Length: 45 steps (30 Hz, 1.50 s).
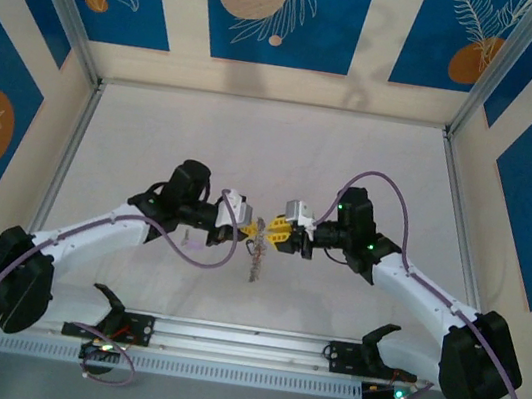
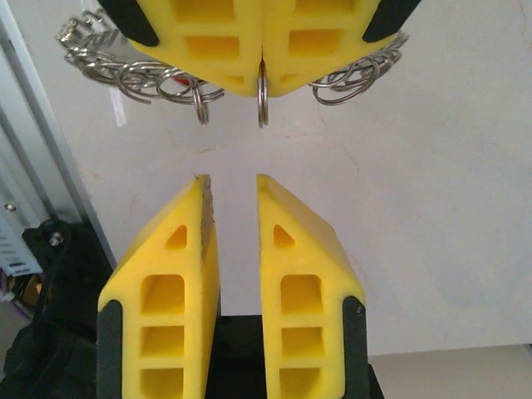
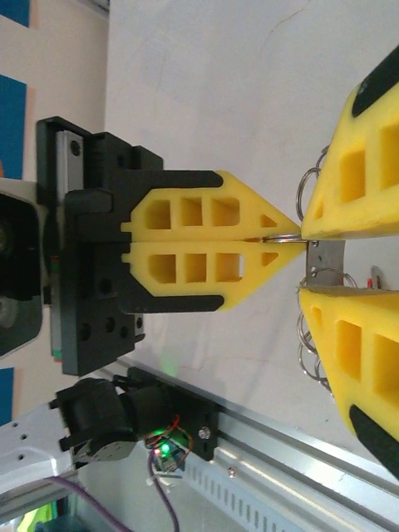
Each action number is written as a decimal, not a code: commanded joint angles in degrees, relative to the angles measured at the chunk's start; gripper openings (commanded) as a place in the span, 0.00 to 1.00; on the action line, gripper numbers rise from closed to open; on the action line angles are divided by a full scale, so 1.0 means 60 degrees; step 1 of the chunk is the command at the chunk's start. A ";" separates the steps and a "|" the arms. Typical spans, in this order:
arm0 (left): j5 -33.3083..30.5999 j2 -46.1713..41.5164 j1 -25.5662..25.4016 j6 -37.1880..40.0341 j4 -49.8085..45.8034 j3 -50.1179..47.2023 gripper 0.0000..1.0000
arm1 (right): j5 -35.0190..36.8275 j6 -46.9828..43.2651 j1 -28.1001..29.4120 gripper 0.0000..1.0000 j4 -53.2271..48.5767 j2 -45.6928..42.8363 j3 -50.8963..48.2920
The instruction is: Put the keys on the keyring
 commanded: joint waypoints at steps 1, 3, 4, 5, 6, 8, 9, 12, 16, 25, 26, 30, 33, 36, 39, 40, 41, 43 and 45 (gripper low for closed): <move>0.0925 -0.0360 0.0100 -0.0446 0.1051 -0.0051 0.00 | -0.0581 0.0229 -0.0103 0.23 0.0277 -0.0045 -0.0178; 0.1020 -0.0402 0.0103 -0.0590 0.1280 -0.0106 0.00 | -0.0565 0.0222 -0.0082 0.25 0.0210 0.0041 -0.0134; 0.1053 -0.0414 0.0098 -0.0702 0.1439 -0.0136 0.00 | -0.0565 0.0226 -0.0074 0.25 0.0208 0.0107 -0.0127; 0.1069 -0.0418 0.0102 -0.0779 0.1568 -0.0174 0.00 | -0.0538 0.0222 -0.0060 0.25 0.0209 0.0165 -0.0105; 0.1097 -0.0407 0.0101 -0.0861 0.1690 -0.0208 0.00 | -0.0515 0.0220 -0.0034 0.26 0.0223 0.0212 -0.0098; 0.1209 -0.0384 0.0092 -0.1066 0.2006 -0.0292 0.00 | -0.0448 0.0300 0.0013 0.27 0.0380 0.0317 -0.0082; 0.1277 -0.0349 0.0091 -0.1138 0.2104 -0.0313 0.00 | -0.0419 0.0336 0.0039 0.28 0.0434 0.0357 -0.0077; 0.1348 -0.0245 0.0077 -0.1368 0.2375 -0.0359 0.00 | -0.0434 0.0440 0.0099 0.28 0.0618 0.0467 -0.0026; 0.1173 -0.0167 0.0047 -0.1456 0.2500 -0.0423 0.00 | -0.0438 0.0701 0.0124 0.28 0.1086 0.0545 -0.0095; 0.0962 0.0036 -0.0068 -0.1810 0.3144 -0.0564 0.00 | -0.0430 0.1000 0.0248 0.20 0.1582 0.0666 -0.0152; 0.0925 0.0064 -0.0078 -0.1866 0.3232 -0.0592 0.00 | -0.0461 0.0986 0.0261 0.19 0.1559 0.0663 -0.0127; 0.0634 0.0113 -0.0077 -0.1882 0.3184 -0.0568 0.03 | -0.0374 0.0717 0.0292 0.03 0.1118 0.0564 0.0032; 0.0353 0.0069 -0.0085 -0.1256 0.2154 -0.0320 0.14 | 0.0165 0.0403 0.0279 0.00 0.0500 0.0440 0.0172; 0.0165 0.0054 -0.0085 -0.0276 0.0720 0.0036 0.18 | 0.0760 -0.0226 0.0292 0.00 -0.0851 0.0408 0.0592; -0.0053 0.0248 -0.0085 0.0660 -0.0770 0.0583 0.19 | 0.1382 -0.0921 0.0402 0.00 -0.2299 0.0482 0.1124; -0.0087 0.0344 -0.0085 0.0936 -0.1223 0.0788 0.19 | 0.1616 -0.1123 0.0448 0.00 -0.2662 0.0525 0.1283; -0.0137 0.0439 -0.0085 0.1132 -0.1528 0.0958 0.19 | 0.1812 -0.1255 0.0495 0.00 -0.2944 0.0570 0.1422; -0.0121 0.0637 -0.0098 0.1438 -0.1965 0.1205 0.19 | 0.2030 -0.1407 0.0591 0.00 -0.3278 0.0645 0.1606; -0.0191 0.0841 -0.0153 0.1678 -0.2298 0.1442 0.19 | 0.2129 -0.1448 0.0676 0.00 -0.3375 0.0698 0.1690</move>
